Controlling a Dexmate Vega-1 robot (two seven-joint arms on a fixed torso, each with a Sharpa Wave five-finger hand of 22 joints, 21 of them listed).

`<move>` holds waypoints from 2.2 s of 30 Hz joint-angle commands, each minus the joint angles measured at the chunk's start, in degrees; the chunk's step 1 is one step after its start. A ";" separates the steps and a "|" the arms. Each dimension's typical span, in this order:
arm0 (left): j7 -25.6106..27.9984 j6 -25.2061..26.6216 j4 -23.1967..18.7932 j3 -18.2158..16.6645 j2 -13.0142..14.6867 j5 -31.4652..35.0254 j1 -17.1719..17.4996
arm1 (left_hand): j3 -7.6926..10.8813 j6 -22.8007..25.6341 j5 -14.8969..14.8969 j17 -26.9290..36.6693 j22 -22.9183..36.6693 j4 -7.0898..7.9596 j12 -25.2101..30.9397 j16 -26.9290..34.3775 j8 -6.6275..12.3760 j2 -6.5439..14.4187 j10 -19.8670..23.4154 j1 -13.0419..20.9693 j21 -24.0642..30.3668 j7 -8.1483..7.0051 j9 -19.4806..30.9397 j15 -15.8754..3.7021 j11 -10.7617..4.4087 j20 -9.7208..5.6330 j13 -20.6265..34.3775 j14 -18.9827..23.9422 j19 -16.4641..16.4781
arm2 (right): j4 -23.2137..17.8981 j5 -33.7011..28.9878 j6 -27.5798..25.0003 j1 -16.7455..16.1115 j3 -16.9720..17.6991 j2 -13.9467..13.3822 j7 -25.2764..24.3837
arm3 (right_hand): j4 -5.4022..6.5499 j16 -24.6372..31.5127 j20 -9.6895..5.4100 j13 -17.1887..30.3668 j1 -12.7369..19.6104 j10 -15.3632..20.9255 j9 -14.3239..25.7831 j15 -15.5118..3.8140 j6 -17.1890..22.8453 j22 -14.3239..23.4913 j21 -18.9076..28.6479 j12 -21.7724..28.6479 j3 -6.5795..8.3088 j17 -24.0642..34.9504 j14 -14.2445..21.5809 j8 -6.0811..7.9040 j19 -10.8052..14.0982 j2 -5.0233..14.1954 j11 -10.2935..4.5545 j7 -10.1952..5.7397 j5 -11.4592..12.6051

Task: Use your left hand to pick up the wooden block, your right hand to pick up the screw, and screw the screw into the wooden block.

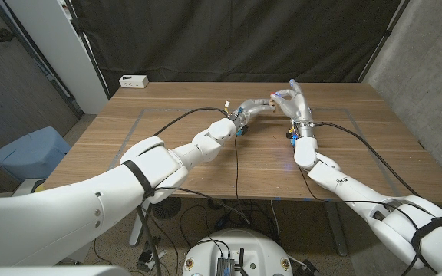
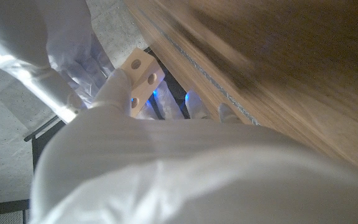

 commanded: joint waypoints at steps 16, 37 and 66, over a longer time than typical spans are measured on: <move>0.10 2.04 0.02 0.43 -0.14 0.49 -0.60 | 0.34 0.60 0.21 -0.01 0.21 -0.11 0.26 0.01 0.35 0.11 -0.29 -0.10 0.23 -0.23 0.13 -3.30 -0.18 0.42 0.15 0.04 0.14 | -2.57 -2.93 -2.36 -0.09 -0.11 -2.74 -0.43 | 0.01 0.07 0.10 0.26 0.06 0.76 0.03 -0.21 0.33 0.32 0.12 -0.12 -0.26 0.21 0.17 0.31 0.05 0.22 0.12 -0.04 0.19; -0.47 2.74 -0.02 1.23 -0.03 1.14 -1.33 | 0.37 0.54 0.23 -0.02 0.21 -0.17 0.29 0.01 0.32 0.06 -0.24 0.03 0.20 -0.22 0.13 -3.21 -0.19 0.53 0.16 0.04 0.13 | -2.53 -4.76 -3.52 0.88 -1.03 -3.68 -0.68 | 0.03 0.09 0.09 0.26 -0.03 0.82 -0.05 -0.23 0.31 0.32 0.14 -0.18 -0.31 0.20 0.21 0.29 0.17 0.20 -0.01 -0.10 0.21; -0.43 1.99 -0.14 1.14 0.10 1.11 -0.90 | 0.34 0.60 0.23 0.00 0.21 -0.11 0.30 0.02 0.34 0.06 -0.26 -0.03 0.20 -0.22 0.13 -3.13 -0.19 0.53 0.17 0.05 0.15 | -4.06 -5.18 -4.78 0.01 -1.26 -4.68 0.06 | 0.11 0.09 0.12 0.27 -0.19 0.88 -0.13 -0.22 0.15 0.32 0.12 -0.23 -0.36 0.19 0.21 0.23 0.18 0.28 0.05 -0.23 0.21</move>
